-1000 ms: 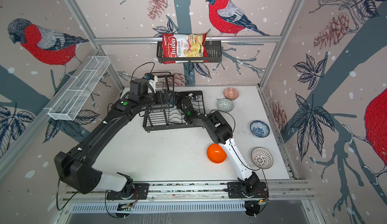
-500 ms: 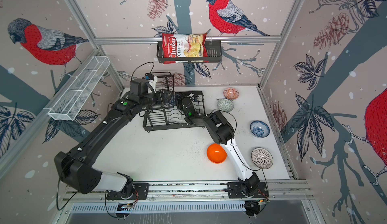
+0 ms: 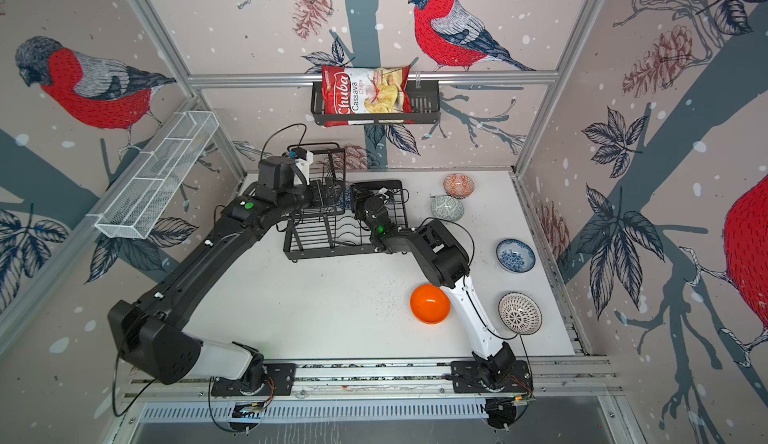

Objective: Load the bowls into the dish rack

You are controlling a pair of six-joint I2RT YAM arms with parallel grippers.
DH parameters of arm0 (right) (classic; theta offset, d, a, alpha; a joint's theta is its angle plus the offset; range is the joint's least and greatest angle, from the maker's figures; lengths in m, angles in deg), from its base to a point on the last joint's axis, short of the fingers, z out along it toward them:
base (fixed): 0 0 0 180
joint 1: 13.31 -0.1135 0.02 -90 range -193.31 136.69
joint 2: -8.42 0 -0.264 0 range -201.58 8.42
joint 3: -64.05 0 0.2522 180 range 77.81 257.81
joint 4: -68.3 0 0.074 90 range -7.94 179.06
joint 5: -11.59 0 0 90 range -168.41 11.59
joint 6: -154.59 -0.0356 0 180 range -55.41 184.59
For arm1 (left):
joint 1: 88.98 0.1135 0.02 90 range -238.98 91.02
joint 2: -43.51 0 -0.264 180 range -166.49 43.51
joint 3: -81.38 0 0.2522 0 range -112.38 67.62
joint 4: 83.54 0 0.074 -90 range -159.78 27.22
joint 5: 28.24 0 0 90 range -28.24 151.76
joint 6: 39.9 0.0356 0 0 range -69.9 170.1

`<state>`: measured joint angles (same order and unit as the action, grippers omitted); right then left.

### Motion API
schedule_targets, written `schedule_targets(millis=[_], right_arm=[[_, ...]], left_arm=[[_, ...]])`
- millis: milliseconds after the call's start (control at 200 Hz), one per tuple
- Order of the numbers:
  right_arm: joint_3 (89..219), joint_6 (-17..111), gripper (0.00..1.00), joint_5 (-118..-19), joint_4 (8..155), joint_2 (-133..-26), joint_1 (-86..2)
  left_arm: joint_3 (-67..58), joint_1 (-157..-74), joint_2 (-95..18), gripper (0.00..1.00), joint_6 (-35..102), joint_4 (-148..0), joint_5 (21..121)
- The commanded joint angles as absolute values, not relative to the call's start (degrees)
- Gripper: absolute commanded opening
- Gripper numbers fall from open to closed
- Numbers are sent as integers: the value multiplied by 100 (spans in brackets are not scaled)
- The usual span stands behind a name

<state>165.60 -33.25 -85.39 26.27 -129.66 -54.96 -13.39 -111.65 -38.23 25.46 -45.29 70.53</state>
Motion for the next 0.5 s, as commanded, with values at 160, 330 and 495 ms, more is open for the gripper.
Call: schedule_targets(millis=[160, 330, 495], right_arm=[[16243, -3279, 32, -8475, 2270, -12642, -5449], [15887, -3239, 32, -8409, 2138, -12386, -5385], [15628, -2925, 32, -8215, 2272, -12054, -5312]], left_arm=[[-1381, -11161, -3811, 99, 2428, -4696, 7085], [-1465, -11163, -3885, 99, 2312, -4709, 7144], [-1570, -11165, -3885, 98, 2147, -4662, 7175]])
